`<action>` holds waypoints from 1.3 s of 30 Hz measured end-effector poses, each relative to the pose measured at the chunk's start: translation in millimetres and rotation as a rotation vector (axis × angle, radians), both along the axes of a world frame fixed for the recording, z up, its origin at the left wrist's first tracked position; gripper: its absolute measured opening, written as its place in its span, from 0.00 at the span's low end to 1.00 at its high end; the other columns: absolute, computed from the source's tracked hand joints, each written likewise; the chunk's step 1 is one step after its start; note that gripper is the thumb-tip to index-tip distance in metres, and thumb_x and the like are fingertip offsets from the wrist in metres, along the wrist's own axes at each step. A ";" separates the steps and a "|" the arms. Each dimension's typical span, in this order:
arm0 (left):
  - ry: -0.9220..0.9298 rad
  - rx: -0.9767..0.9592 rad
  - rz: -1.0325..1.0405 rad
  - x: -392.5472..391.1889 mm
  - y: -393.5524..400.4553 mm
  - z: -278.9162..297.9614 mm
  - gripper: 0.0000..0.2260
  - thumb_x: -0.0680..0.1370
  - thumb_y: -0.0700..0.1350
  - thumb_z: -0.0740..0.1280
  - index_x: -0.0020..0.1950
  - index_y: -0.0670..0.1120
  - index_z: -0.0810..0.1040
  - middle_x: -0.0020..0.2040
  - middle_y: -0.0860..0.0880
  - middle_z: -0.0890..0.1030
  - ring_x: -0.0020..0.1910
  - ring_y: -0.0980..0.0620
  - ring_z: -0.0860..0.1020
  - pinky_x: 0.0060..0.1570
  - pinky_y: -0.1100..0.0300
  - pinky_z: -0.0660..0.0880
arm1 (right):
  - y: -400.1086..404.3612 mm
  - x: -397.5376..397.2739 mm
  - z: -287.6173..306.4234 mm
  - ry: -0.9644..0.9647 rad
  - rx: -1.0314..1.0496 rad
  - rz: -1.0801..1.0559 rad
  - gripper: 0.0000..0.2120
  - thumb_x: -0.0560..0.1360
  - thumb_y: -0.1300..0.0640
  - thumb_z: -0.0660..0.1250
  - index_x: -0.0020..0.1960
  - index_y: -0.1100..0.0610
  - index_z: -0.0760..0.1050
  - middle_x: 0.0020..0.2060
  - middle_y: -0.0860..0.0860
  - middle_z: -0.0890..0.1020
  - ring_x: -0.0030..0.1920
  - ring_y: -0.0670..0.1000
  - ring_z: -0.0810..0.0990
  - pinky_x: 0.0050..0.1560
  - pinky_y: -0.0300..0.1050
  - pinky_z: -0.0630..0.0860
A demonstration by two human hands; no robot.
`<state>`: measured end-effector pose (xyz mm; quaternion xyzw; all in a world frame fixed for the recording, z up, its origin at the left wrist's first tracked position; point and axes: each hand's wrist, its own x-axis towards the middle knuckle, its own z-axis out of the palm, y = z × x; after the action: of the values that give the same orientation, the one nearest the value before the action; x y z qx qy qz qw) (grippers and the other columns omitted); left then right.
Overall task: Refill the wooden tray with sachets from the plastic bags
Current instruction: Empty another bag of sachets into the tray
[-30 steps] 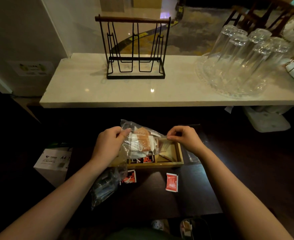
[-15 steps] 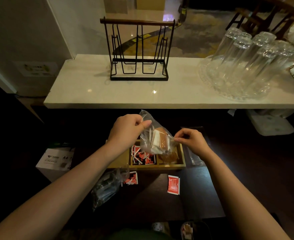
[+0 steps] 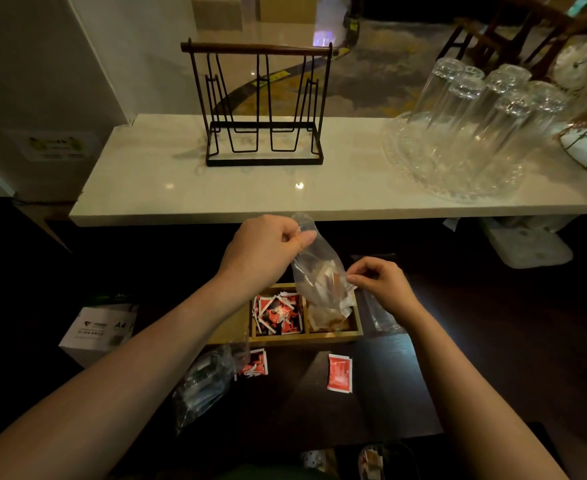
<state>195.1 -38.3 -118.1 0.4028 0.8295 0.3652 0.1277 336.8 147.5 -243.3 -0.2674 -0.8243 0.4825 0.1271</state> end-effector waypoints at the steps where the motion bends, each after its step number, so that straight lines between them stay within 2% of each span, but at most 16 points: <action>1: 0.005 0.002 -0.010 0.8 1.8 2.5 0.18 0.77 0.54 0.63 0.31 0.45 0.74 0.27 0.50 0.72 0.31 0.47 0.76 0.36 0.43 0.79 | 1.0 0.4 0.1 0.006 0.004 -0.008 0.03 0.71 0.60 0.73 0.42 0.53 0.81 0.38 0.48 0.83 0.41 0.45 0.81 0.46 0.42 0.78; 7: -0.015 0.024 -0.040 1.8 5.1 9.7 0.17 0.77 0.52 0.64 0.32 0.45 0.74 0.28 0.49 0.72 0.30 0.48 0.75 0.37 0.44 0.79 | 1.4 6.4 -0.8 0.034 -0.024 -0.036 0.02 0.71 0.60 0.72 0.43 0.56 0.81 0.40 0.56 0.83 0.43 0.55 0.81 0.46 0.51 0.79; 11: -0.016 0.041 -0.037 0.0 6.2 12.8 0.16 0.77 0.52 0.64 0.35 0.43 0.76 0.29 0.48 0.75 0.32 0.47 0.78 0.39 0.44 0.79 | 3.4 6.6 0.9 0.085 -0.067 -0.058 0.04 0.71 0.62 0.72 0.41 0.54 0.81 0.38 0.56 0.83 0.42 0.57 0.81 0.47 0.56 0.79; 15: -0.026 0.061 -0.046 -1.9 4.5 14.9 0.15 0.77 0.51 0.64 0.34 0.45 0.75 0.30 0.47 0.76 0.33 0.46 0.79 0.39 0.47 0.80 | 2.5 7.3 8.7 0.109 -0.076 -0.055 0.03 0.72 0.63 0.71 0.42 0.56 0.81 0.39 0.61 0.82 0.43 0.62 0.80 0.44 0.55 0.79; 17: -0.025 0.075 -0.036 -4.2 2.8 13.7 0.15 0.77 0.51 0.64 0.33 0.45 0.75 0.30 0.47 0.76 0.32 0.46 0.79 0.38 0.49 0.79 | 1.1 8.0 11.5 0.108 -0.071 -0.056 0.03 0.72 0.64 0.71 0.42 0.57 0.81 0.41 0.60 0.82 0.43 0.61 0.80 0.43 0.50 0.80; 20: 0.007 0.109 0.005 -9.9 0.3 7.2 0.16 0.77 0.51 0.64 0.31 0.46 0.72 0.29 0.46 0.75 0.30 0.46 0.78 0.31 0.58 0.76 | 0.0 9.4 14.8 0.137 -0.018 -0.076 0.03 0.71 0.64 0.71 0.41 0.57 0.81 0.45 0.53 0.82 0.44 0.53 0.81 0.43 0.43 0.79; 22: -0.004 0.134 0.046 -13.0 -3.3 -0.2 0.16 0.78 0.51 0.63 0.32 0.47 0.71 0.30 0.46 0.75 0.29 0.49 0.77 0.26 0.69 0.70 | 0.2 10.2 16.1 0.128 -0.003 -0.101 0.04 0.72 0.64 0.71 0.41 0.56 0.80 0.40 0.52 0.83 0.41 0.51 0.81 0.42 0.44 0.78; 24: -0.053 0.138 0.073 -15.9 -7.7 -10.4 0.13 0.79 0.50 0.63 0.36 0.46 0.74 0.31 0.47 0.75 0.29 0.51 0.76 0.24 0.73 0.68 | 1.8 11.0 13.5 0.114 0.029 -0.136 0.04 0.72 0.64 0.70 0.41 0.56 0.80 0.35 0.51 0.82 0.36 0.48 0.80 0.40 0.42 0.77; 26: -0.075 0.091 0.074 -18.1 -14.3 -23.7 0.11 0.79 0.49 0.62 0.40 0.46 0.75 0.32 0.49 0.75 0.29 0.53 0.76 0.26 0.69 0.71 | 5.5 13.8 6.3 0.103 0.100 -0.232 0.04 0.72 0.63 0.70 0.41 0.56 0.79 0.35 0.49 0.81 0.36 0.47 0.80 0.41 0.42 0.76; 27: -0.067 0.058 0.072 -18.9 -18.7 -31.7 0.10 0.79 0.49 0.62 0.41 0.47 0.75 0.32 0.50 0.75 0.30 0.53 0.76 0.28 0.64 0.74 | 8.0 16.9 1.1 0.094 0.140 -0.294 0.04 0.72 0.63 0.70 0.41 0.56 0.79 0.35 0.49 0.81 0.38 0.48 0.80 0.42 0.44 0.76; 30: -0.027 -0.047 0.083 -21.2 -38.3 -62.4 0.09 0.79 0.49 0.62 0.40 0.49 0.75 0.32 0.51 0.76 0.31 0.53 0.76 0.33 0.54 0.77 | 14.0 30.5 -17.8 0.031 0.243 -0.448 0.04 0.73 0.62 0.69 0.42 0.54 0.76 0.37 0.48 0.80 0.39 0.50 0.79 0.41 0.46 0.75; 34: 0.101 -0.289 0.110 -20.4 -76.1 -114.1 0.09 0.79 0.50 0.63 0.40 0.49 0.74 0.34 0.52 0.76 0.33 0.54 0.75 0.32 0.58 0.72 | 17.4 47.0 -47.0 -0.086 0.347 -0.580 0.02 0.75 0.61 0.65 0.47 0.55 0.74 0.44 0.53 0.79 0.39 0.52 0.77 0.38 0.50 0.75; 37: 0.146 -0.520 0.093 -17.4 -105.0 -145.5 0.09 0.78 0.54 0.62 0.44 0.50 0.72 0.44 0.52 0.77 0.41 0.55 0.74 0.36 0.60 0.71 | 20.3 57.1 -64.4 -0.205 0.410 -0.637 0.03 0.76 0.58 0.62 0.50 0.55 0.72 0.49 0.53 0.78 0.41 0.55 0.78 0.39 0.51 0.75; 39: 0.105 -0.667 0.052 -13.6 -121.2 -160.8 0.16 0.75 0.62 0.60 0.52 0.50 0.71 0.53 0.52 0.74 0.48 0.55 0.73 0.40 0.61 0.71 | 23.3 64.1 -75.7 -0.298 0.434 -0.620 0.04 0.76 0.57 0.62 0.51 0.55 0.73 0.50 0.53 0.77 0.43 0.55 0.79 0.40 0.50 0.74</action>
<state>181.5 -159.5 -278.9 0.3357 0.9188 0.0555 0.2001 400.9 170.7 -319.0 -0.5372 -0.7968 0.1922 0.1991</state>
